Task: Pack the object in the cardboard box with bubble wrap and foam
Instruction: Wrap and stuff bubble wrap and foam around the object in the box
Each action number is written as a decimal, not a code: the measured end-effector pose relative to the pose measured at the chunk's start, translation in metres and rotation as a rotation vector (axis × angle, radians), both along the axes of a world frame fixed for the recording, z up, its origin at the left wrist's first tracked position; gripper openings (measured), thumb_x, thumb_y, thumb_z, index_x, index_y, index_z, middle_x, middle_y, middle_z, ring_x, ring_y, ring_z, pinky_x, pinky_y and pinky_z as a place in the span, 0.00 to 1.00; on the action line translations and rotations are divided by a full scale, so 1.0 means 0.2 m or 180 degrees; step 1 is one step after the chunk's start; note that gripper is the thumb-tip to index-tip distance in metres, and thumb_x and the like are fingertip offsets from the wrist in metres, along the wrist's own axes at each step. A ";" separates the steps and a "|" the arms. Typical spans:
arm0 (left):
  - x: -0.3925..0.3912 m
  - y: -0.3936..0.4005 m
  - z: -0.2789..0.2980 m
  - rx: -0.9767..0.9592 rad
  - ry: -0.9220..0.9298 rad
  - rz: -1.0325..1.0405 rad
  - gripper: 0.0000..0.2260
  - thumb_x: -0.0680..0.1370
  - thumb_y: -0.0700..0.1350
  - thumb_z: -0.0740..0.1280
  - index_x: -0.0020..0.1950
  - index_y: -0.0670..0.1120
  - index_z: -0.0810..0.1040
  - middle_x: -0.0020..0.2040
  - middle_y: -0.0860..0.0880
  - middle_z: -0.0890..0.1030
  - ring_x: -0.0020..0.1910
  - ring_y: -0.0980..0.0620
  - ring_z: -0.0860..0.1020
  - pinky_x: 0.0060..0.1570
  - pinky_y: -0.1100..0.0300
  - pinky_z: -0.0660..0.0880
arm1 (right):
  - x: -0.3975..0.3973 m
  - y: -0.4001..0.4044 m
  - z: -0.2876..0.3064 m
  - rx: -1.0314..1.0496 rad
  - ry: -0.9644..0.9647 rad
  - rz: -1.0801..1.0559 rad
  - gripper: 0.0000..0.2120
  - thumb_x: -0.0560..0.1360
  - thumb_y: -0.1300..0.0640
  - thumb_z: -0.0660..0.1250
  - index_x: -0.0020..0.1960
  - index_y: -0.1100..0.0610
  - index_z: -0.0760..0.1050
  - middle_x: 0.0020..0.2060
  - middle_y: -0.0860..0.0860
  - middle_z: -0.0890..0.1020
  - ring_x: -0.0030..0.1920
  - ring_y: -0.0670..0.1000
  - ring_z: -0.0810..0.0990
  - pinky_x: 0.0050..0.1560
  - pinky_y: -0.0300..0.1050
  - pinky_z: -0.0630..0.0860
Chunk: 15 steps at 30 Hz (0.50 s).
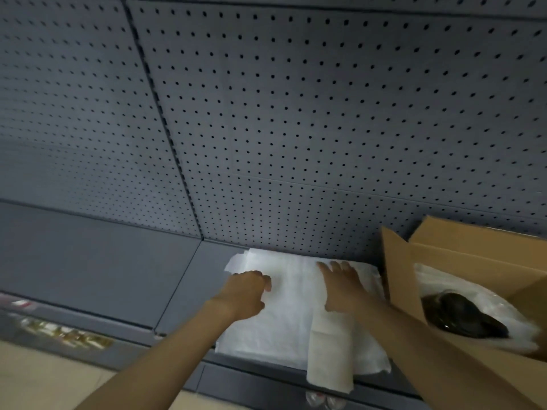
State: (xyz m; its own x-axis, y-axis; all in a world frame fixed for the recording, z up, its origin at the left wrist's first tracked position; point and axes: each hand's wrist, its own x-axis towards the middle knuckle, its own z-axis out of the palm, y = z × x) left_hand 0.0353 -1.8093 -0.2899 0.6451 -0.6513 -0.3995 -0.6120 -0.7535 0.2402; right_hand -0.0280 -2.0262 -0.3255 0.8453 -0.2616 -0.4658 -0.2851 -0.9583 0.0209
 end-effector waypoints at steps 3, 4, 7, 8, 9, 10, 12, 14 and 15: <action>-0.01 0.06 -0.10 0.0154 0.0122 0.0069 0.18 0.78 0.42 0.65 0.67 0.48 0.71 0.64 0.48 0.75 0.59 0.47 0.77 0.59 0.56 0.72 | 0.06 -0.01 -0.11 -0.0429 0.0419 -0.0135 0.53 0.69 0.57 0.72 0.78 0.53 0.35 0.77 0.57 0.47 0.77 0.63 0.45 0.75 0.64 0.44; -0.02 0.08 -0.13 0.0210 0.0140 0.0072 0.18 0.78 0.42 0.64 0.68 0.48 0.71 0.64 0.48 0.75 0.60 0.47 0.76 0.59 0.56 0.72 | 0.07 -0.02 -0.13 -0.0505 0.0523 -0.0189 0.53 0.69 0.56 0.72 0.77 0.53 0.34 0.77 0.57 0.48 0.77 0.63 0.46 0.75 0.66 0.45; -0.04 0.14 -0.20 0.0359 0.0212 0.0135 0.18 0.79 0.43 0.63 0.68 0.48 0.70 0.65 0.48 0.75 0.61 0.47 0.76 0.60 0.56 0.70 | 0.09 -0.02 -0.20 -0.0556 0.0600 -0.0346 0.51 0.70 0.56 0.71 0.78 0.54 0.37 0.75 0.57 0.54 0.75 0.62 0.54 0.73 0.66 0.53; -0.04 0.15 -0.21 0.0395 0.0234 0.0163 0.17 0.79 0.43 0.63 0.68 0.48 0.70 0.64 0.48 0.75 0.61 0.47 0.76 0.60 0.56 0.71 | 0.09 -0.02 -0.22 -0.0554 0.0556 -0.0400 0.49 0.70 0.56 0.70 0.78 0.53 0.40 0.75 0.57 0.56 0.74 0.61 0.56 0.72 0.65 0.57; -0.04 0.16 -0.22 0.0423 0.0249 0.0181 0.17 0.79 0.44 0.63 0.68 0.48 0.70 0.64 0.48 0.75 0.61 0.47 0.76 0.60 0.56 0.71 | 0.09 -0.02 -0.23 -0.0558 0.0507 -0.0431 0.45 0.71 0.57 0.70 0.78 0.53 0.44 0.73 0.57 0.58 0.73 0.60 0.58 0.71 0.63 0.60; -0.04 0.17 -0.22 0.0441 0.0243 0.0187 0.17 0.79 0.45 0.62 0.68 0.49 0.70 0.64 0.48 0.75 0.61 0.47 0.76 0.60 0.56 0.71 | 0.10 -0.01 -0.24 -0.0590 0.0460 -0.0427 0.41 0.71 0.57 0.69 0.76 0.54 0.49 0.72 0.56 0.61 0.72 0.60 0.60 0.70 0.61 0.64; -0.02 0.17 -0.21 0.0443 0.0205 0.0190 0.17 0.79 0.45 0.62 0.68 0.49 0.70 0.65 0.48 0.75 0.61 0.47 0.76 0.60 0.56 0.71 | 0.10 -0.02 -0.22 -0.0657 0.0297 -0.0371 0.31 0.73 0.59 0.66 0.73 0.54 0.58 0.68 0.56 0.66 0.68 0.58 0.65 0.66 0.57 0.69; -0.01 0.17 -0.19 0.0412 0.0154 0.0200 0.17 0.79 0.45 0.62 0.68 0.49 0.70 0.64 0.48 0.75 0.61 0.47 0.76 0.60 0.56 0.71 | 0.11 -0.03 -0.19 -0.0658 0.0114 -0.0354 0.23 0.75 0.61 0.62 0.69 0.55 0.64 0.66 0.55 0.69 0.66 0.56 0.68 0.63 0.52 0.72; 0.00 0.16 -0.18 0.0397 0.0127 0.0204 0.16 0.79 0.46 0.62 0.68 0.49 0.70 0.64 0.47 0.75 0.61 0.47 0.76 0.60 0.56 0.71 | 0.11 -0.03 -0.17 -0.0646 0.0053 -0.0364 0.21 0.76 0.62 0.60 0.68 0.56 0.65 0.65 0.55 0.70 0.65 0.56 0.69 0.62 0.50 0.73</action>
State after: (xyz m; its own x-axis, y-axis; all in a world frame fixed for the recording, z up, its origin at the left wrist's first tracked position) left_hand 0.0355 -1.7766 -0.3254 0.6657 -0.5531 -0.5009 -0.5536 -0.8162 0.1654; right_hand -0.0050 -2.0313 -0.3604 0.7975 -0.4449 -0.4075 -0.3895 -0.8955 0.2155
